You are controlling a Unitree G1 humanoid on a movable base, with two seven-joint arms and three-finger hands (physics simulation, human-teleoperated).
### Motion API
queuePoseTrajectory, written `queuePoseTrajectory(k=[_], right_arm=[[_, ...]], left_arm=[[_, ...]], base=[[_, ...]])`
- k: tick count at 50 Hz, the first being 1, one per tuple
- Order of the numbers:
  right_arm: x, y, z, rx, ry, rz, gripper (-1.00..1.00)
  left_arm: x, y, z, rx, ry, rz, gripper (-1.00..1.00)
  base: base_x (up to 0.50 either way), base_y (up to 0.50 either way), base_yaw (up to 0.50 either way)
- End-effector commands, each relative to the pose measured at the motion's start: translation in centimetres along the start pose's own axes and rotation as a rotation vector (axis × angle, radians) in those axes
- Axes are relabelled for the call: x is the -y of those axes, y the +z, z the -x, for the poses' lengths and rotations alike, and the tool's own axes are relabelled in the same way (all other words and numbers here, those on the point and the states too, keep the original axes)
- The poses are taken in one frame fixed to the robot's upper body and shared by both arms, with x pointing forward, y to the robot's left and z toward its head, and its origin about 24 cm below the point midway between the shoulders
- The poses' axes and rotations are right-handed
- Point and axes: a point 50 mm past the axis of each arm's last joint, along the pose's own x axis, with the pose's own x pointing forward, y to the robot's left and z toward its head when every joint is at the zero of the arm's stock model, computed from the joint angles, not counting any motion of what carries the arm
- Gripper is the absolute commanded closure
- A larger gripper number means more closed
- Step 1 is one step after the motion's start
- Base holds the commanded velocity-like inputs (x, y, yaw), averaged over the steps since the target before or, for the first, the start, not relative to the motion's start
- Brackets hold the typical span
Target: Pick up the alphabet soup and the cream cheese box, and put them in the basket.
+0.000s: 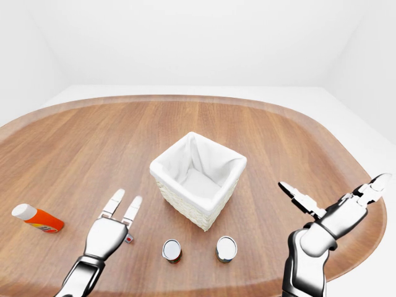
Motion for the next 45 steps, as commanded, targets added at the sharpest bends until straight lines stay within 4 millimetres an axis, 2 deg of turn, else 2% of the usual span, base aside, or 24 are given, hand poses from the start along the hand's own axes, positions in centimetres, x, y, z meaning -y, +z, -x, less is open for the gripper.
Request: queuePoseTrajectory(k=[1,10,28,45], right_arm=[[0.1,0.0,0.0,0.000,-0.002,0.000,-1.00],[0.0,0.0,0.0,0.000,-0.001,0.001,-1.00],[0.0,0.0,0.0,0.000,0.001,0.003,-1.00],[0.0,0.1,0.0,0.005,0.001,0.002,-1.00]], left_arm=[[2.2,0.5,-0.2,0.036,-0.048,0.009,-1.00],[3.3,0.2,-0.4,0.029,-0.059,0.042,-1.00],[4.1,-0.6,0.0,-0.019,-0.068,0.103,-1.00],[6.6,-0.4,-0.8,-0.003,-0.146,0.130,-1.00]], base=[[0.00,0.00,0.00],[0.00,0.00,0.00],[0.00,0.00,0.00],[0.00,0.00,0.00]])
